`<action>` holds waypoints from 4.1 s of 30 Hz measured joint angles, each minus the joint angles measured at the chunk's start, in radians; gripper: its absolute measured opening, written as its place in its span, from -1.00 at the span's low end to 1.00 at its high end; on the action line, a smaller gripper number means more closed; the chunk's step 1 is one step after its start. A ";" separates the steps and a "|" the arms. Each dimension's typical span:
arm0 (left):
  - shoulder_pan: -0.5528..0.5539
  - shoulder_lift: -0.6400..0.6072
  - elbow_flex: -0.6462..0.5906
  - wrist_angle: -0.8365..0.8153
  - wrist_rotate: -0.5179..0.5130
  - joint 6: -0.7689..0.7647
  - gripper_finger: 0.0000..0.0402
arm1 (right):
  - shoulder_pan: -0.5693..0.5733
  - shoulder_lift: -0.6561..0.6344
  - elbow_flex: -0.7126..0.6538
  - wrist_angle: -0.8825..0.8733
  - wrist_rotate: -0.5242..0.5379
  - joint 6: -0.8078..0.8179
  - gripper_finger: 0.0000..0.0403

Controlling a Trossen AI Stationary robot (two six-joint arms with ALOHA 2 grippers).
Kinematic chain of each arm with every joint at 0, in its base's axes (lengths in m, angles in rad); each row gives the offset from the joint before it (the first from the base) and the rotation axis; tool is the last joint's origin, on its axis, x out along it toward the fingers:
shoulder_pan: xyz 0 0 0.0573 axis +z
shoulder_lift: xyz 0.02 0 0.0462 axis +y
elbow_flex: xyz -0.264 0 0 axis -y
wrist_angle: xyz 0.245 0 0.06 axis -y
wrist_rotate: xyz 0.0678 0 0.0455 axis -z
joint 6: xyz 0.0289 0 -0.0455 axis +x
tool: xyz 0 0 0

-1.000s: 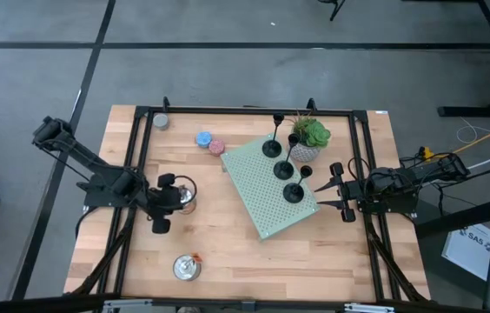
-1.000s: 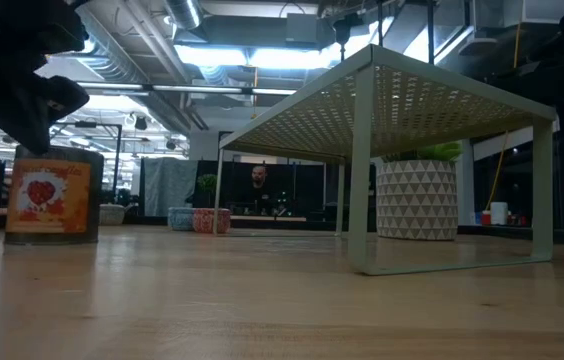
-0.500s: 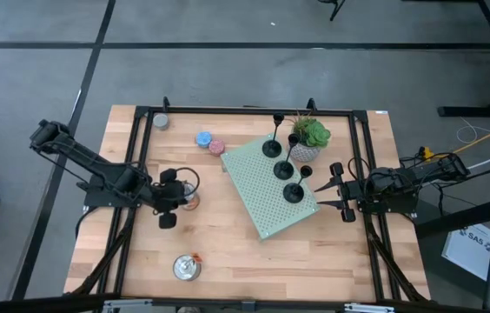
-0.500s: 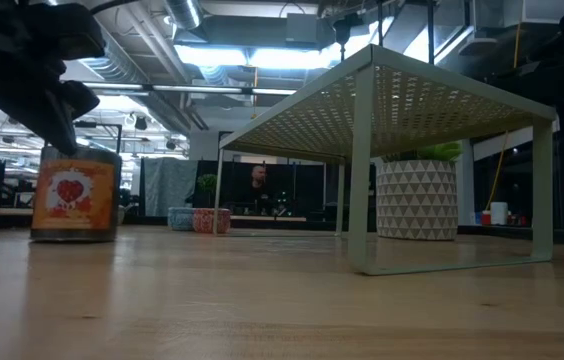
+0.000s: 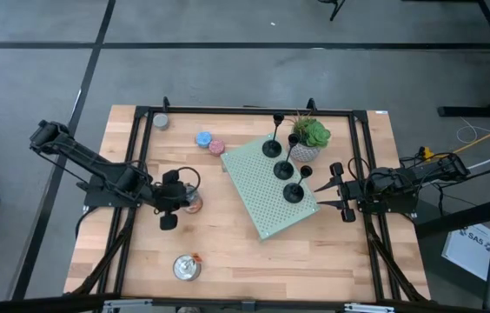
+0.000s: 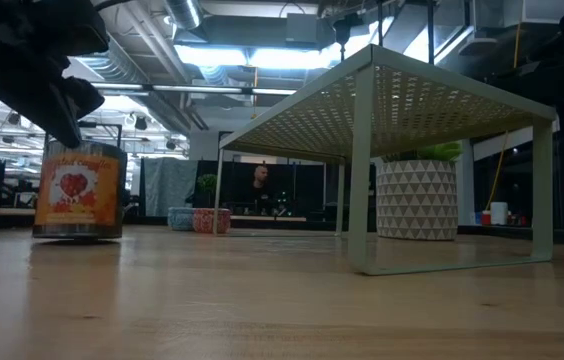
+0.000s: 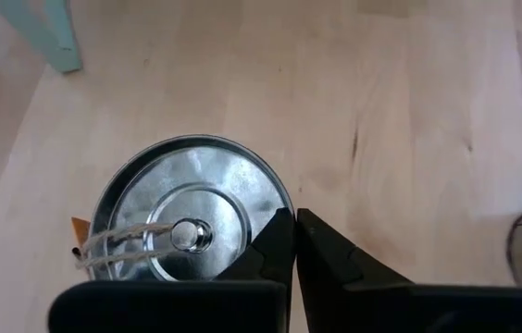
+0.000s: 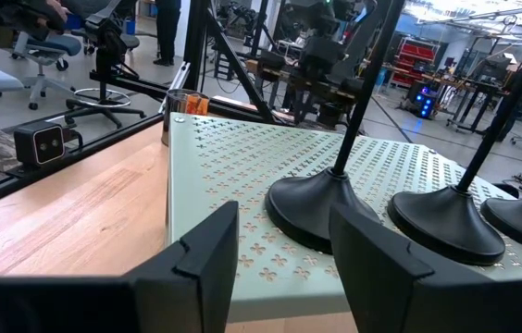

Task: Pick & Place candle stick holders
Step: Put the orange canned scented candle on the shelf

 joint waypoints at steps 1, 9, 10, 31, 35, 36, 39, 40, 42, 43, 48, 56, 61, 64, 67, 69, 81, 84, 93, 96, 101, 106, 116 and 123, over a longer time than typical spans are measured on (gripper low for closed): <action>0.000 0.006 0.001 0.006 0.011 0.000 -0.99 | 0.000 0.000 0.000 0.000 0.000 0.000 -0.15; -0.002 0.095 0.005 0.107 0.073 0.036 -0.99 | 0.000 0.000 0.000 0.000 0.000 0.000 -0.15; -0.002 0.106 0.005 0.130 0.082 0.047 -0.99 | 0.000 0.000 0.000 0.000 0.000 0.000 -0.15; -0.003 0.135 0.004 0.201 0.205 0.040 -0.72 | 0.000 0.000 0.000 0.000 0.000 0.000 -0.15; -0.003 0.135 0.004 0.201 0.204 0.050 -0.59 | 0.000 0.000 0.000 0.000 0.000 0.000 -0.15; -0.003 0.135 0.004 0.200 0.203 0.061 -0.56 | 0.000 0.000 0.000 0.000 0.000 0.000 -0.15; -0.003 0.135 0.004 0.192 0.182 0.082 -0.51 | 0.000 0.000 0.000 0.000 0.000 0.000 -0.15; -0.003 0.135 0.004 0.186 0.170 0.084 -0.51 | 0.000 0.000 0.000 0.000 0.000 0.000 -0.15; -0.003 0.135 0.004 0.176 0.152 0.086 -0.52 | 0.000 0.000 0.000 0.000 0.000 0.000 -0.15; -0.003 0.135 0.004 0.169 0.143 0.087 -0.53 | 0.000 0.000 0.000 0.000 0.000 0.000 -0.15; -0.003 0.134 0.004 0.134 0.114 0.087 -0.64 | 0.000 0.000 0.000 0.000 0.000 0.000 -0.15; -0.002 0.134 0.004 0.117 0.107 0.092 -0.97 | 0.000 0.000 0.000 0.000 0.000 0.000 -0.15; -0.002 0.134 0.004 0.120 0.110 0.128 -0.98 | 0.000 0.000 0.000 0.000 0.000 0.000 -0.15; -0.002 0.136 0.011 0.118 0.112 0.150 -0.98 | 0.000 0.000 0.000 0.000 0.000 0.000 -0.15; -0.002 0.138 0.030 0.108 0.117 0.185 -0.99 | 0.000 0.000 0.000 0.000 0.000 0.000 -0.15; -0.002 0.140 0.043 0.098 0.124 0.208 -0.99 | 0.000 0.000 0.000 0.000 0.000 0.000 -0.15; 0.000 0.145 0.061 0.099 0.096 0.243 -0.99 | 0.000 0.000 0.000 0.000 0.000 0.000 -0.15; 0.007 0.145 0.062 0.103 0.077 0.243 -0.99 | 0.000 0.000 0.000 0.000 0.000 0.000 -0.15; 0.034 0.143 0.111 0.057 0.069 0.253 -0.99 | 0.000 0.000 0.000 0.000 0.000 0.000 -0.15; 0.033 0.143 0.163 0.003 0.059 0.280 -0.99 | 0.000 0.000 0.000 0.000 0.000 0.000 -0.15; 0.048 0.143 0.251 -0.073 0.051 0.331 -0.99 | 0.000 0.000 0.000 0.000 0.000 0.000 -0.15; 0.091 0.149 0.356 -0.163 0.061 0.398 -0.99 | 0.000 0.000 0.000 0.000 0.000 0.000 -0.15; 0.192 0.265 0.578 -0.323 0.066 0.609 -0.99 | 0.000 0.000 0.000 0.000 0.000 0.000 -0.15; 0.257 0.360 0.779 -0.383 0.109 0.801 -0.99 | 0.000 0.000 0.000 0.000 0.000 0.000 -0.15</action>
